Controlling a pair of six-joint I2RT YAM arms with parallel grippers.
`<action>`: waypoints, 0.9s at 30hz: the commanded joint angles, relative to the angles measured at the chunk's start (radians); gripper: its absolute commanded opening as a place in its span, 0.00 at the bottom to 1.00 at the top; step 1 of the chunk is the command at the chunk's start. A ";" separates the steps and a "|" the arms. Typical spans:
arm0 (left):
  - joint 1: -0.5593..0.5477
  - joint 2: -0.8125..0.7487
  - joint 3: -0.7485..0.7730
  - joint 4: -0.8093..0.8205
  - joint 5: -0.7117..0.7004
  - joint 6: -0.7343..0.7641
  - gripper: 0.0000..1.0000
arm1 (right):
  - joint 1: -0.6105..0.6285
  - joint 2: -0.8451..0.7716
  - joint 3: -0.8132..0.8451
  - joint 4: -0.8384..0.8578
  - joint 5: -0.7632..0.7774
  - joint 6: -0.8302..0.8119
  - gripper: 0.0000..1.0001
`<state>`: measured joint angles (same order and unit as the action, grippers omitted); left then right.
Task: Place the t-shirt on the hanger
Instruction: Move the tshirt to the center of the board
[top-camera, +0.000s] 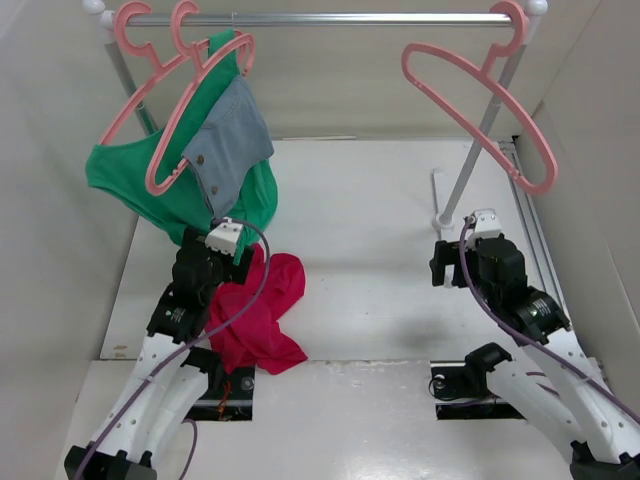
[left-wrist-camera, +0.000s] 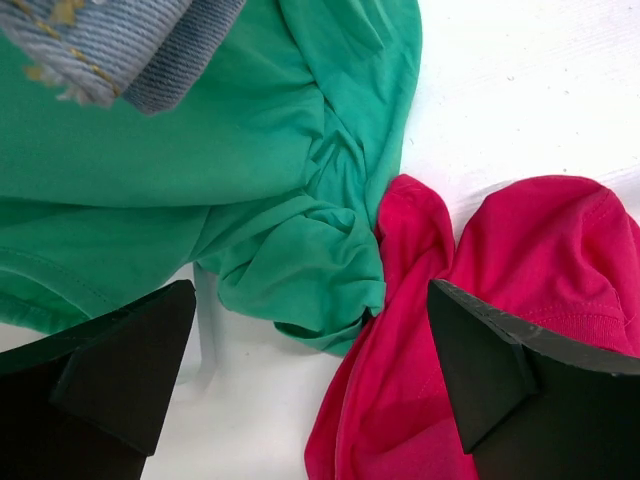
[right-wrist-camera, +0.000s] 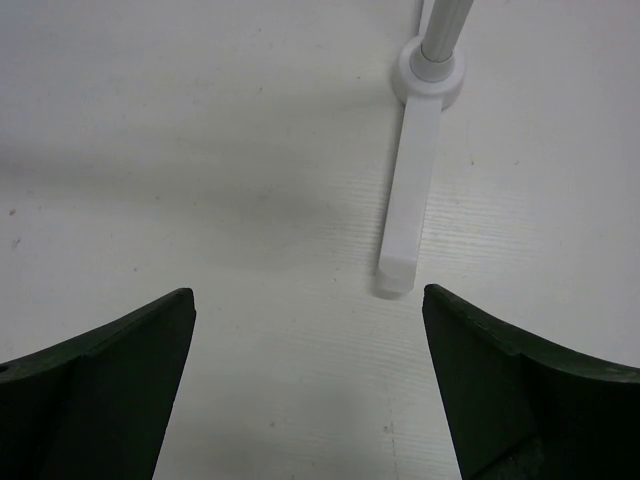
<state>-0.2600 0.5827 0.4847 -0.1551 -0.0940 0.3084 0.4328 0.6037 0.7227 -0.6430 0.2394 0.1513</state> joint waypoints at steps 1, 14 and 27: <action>0.002 -0.018 0.017 -0.003 0.092 0.029 1.00 | -0.005 0.022 -0.002 0.029 -0.011 0.001 1.00; -0.034 0.167 0.146 -0.721 0.518 1.149 1.00 | -0.005 0.126 0.027 0.029 -0.080 -0.039 1.00; -0.058 0.241 0.060 -0.444 0.540 1.220 0.00 | -0.005 0.096 0.027 0.029 -0.071 -0.039 1.00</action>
<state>-0.3134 0.8280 0.5369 -0.7609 0.3851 1.5330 0.4328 0.7116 0.7227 -0.6430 0.1669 0.1200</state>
